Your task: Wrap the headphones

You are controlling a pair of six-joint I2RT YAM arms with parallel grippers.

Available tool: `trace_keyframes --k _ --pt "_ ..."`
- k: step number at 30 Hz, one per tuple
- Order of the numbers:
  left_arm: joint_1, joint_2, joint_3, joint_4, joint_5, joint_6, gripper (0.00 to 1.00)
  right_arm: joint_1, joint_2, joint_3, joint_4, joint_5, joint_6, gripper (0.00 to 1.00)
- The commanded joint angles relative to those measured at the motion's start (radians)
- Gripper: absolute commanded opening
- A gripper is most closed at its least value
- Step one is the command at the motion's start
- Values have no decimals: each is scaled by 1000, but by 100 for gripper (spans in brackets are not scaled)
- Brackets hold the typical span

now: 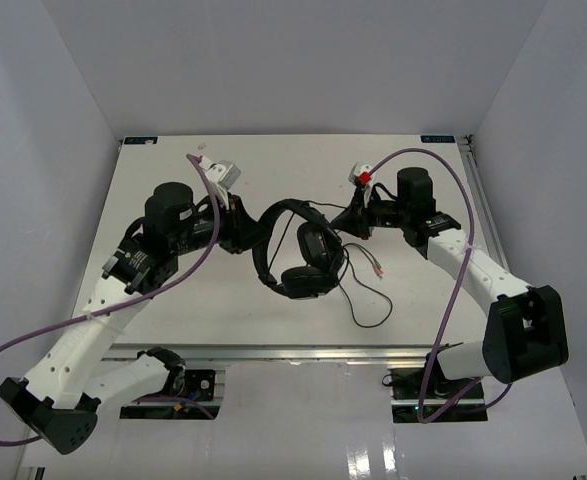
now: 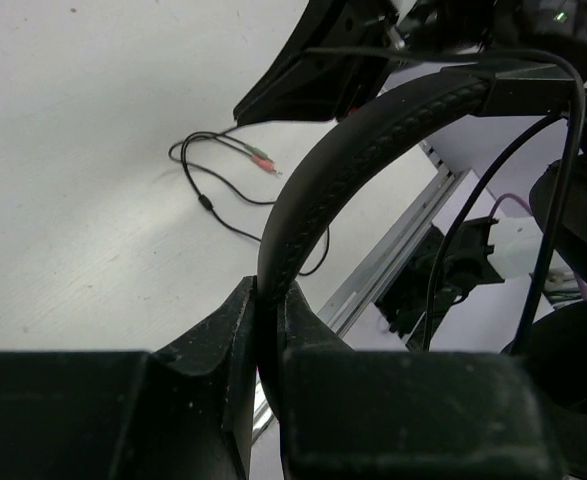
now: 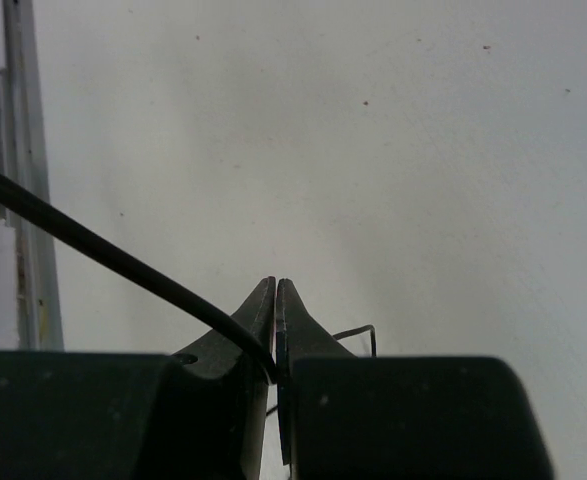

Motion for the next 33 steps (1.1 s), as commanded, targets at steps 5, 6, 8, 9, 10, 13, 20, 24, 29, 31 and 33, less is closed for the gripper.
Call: trace_keyframes --k 5,6,8,9,10,13,20,24,29,31,33 --pt "0 42 145 168 -19 -195 0 69 43 -62 471 -133 417 8" --pt "0 50 156 173 -26 -214 0 79 55 -58 479 -138 423 8" --pt "0 67 188 181 -50 -246 0 99 77 -45 504 -143 435 8" --pt "0 73 208 183 -66 -256 0 110 84 -36 520 -143 437 8" --pt "0 80 222 183 -79 -270 0 119 92 -35 530 -146 444 8" --pt "0 96 260 182 -124 -302 0 150 125 -30 593 -155 470 8" --pt "0 122 323 183 -256 -375 0 227 198 -29 733 -192 542 11" --pt "0 127 351 189 -360 -404 0 252 250 -41 892 -220 657 13" --pt "0 146 401 165 -518 -426 0 295 292 -72 1017 -264 726 13" --pt "0 159 427 146 -580 -424 0 316 296 -94 1035 -281 728 13" --pt "0 171 444 126 -631 -418 0 344 293 -129 1059 -306 726 13"
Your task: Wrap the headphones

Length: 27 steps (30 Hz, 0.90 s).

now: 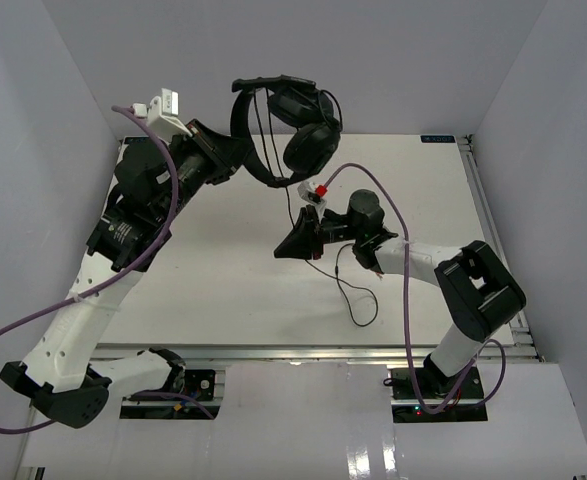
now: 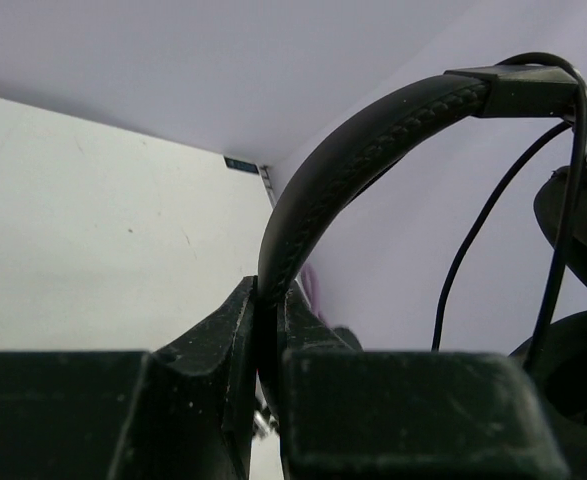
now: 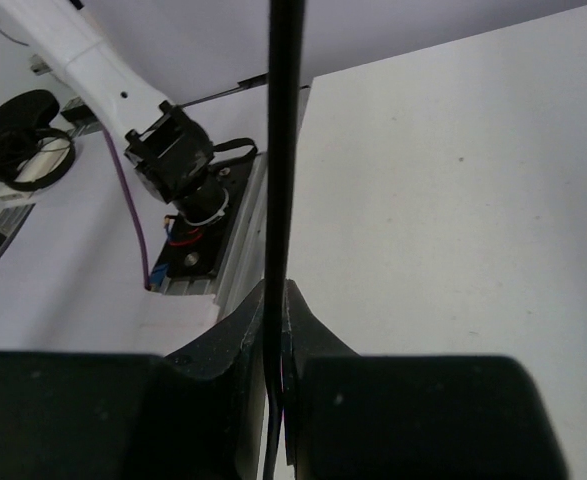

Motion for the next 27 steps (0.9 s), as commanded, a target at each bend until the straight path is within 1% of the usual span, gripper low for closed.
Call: trace_keyframes --k 1,3,6,9,10,13,16,20,22,23,27 --pt "0 15 77 3 -204 -23 0 67 -3 -69 150 -78 38 13" --pt "0 21 91 -18 -263 -7 0 88 -22 -95 144 -90 9 13" --pt "1 15 104 -50 -415 20 0 123 -71 -131 60 -99 -79 13" --pt "1 9 114 -31 -505 82 0 138 -124 -148 -122 -100 -209 12" --pt "1 17 122 -30 -521 106 0 140 -144 -150 -160 -98 -264 12" --pt "1 47 155 -41 -579 147 0 146 -191 -147 -345 -80 -401 9" --pt "6 57 148 -43 -631 189 0 150 -257 -140 -491 -48 -513 8" --pt "27 48 107 -25 -632 207 0 152 -336 -115 -654 -8 -649 8" --pt "34 48 98 -28 -631 207 0 153 -365 -79 -807 20 -773 8" --pt "38 46 95 -27 -629 207 0 154 -381 -65 -916 44 -864 8" --pt "49 52 90 -37 -608 199 0 152 -417 21 -1207 135 -1091 8"
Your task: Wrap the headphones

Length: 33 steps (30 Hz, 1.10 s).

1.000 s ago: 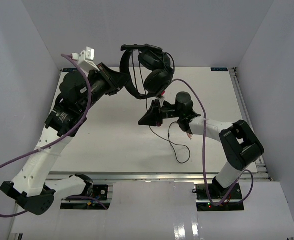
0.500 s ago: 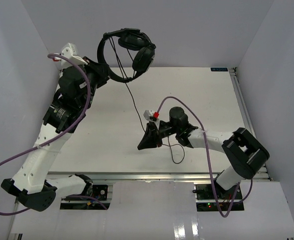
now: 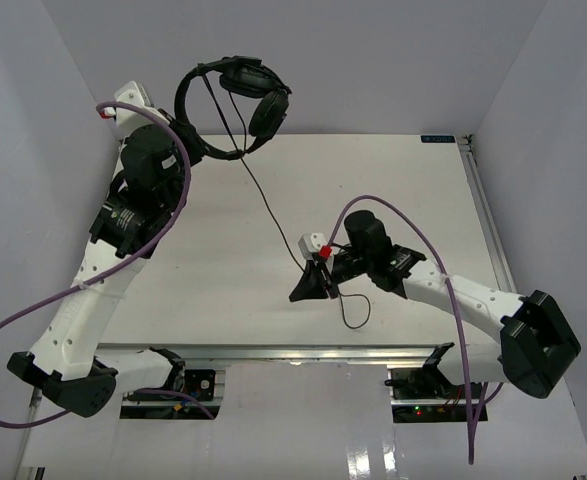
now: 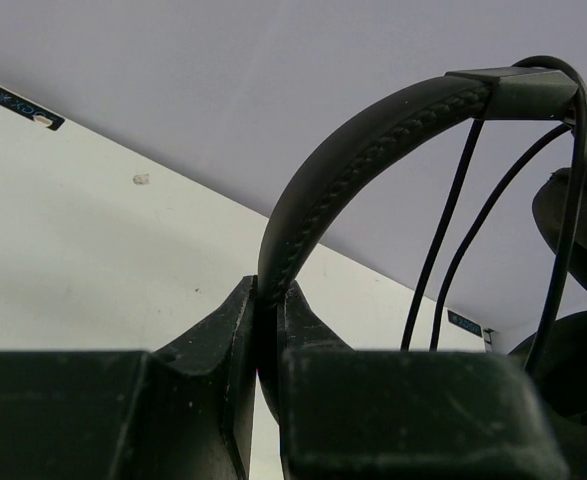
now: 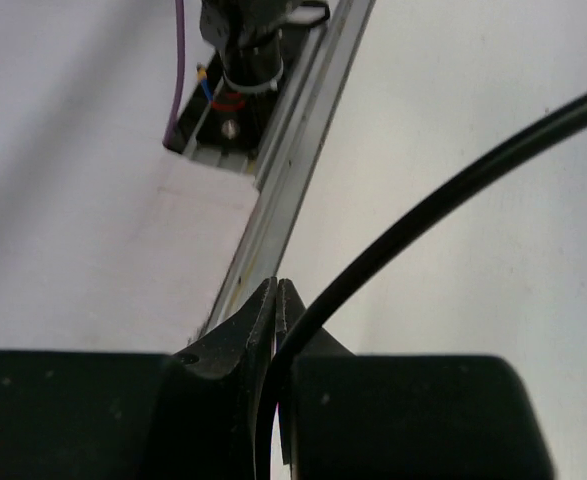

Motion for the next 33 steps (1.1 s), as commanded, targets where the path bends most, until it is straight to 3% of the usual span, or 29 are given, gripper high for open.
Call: trace_keyframes --k 1,8,14,17,23,33 --pt "14 -18 2 41 1 -13 0 4 -53 120 -434 127 -368 8" --pt "18 -21 -53 19 6 -16 0 4 -79 286 -729 311 -616 8" --pt "33 -20 -186 25 -5 -8 0 82 -74 565 -862 545 -730 8" --pt "34 -7 -243 25 21 -9 0 149 -69 657 -829 705 -733 8" --pt "34 -2 -363 21 129 -3 0 229 -69 690 -645 975 -753 8" --pt "32 -45 -575 29 378 -5 0 260 -19 661 -366 1197 -831 8"
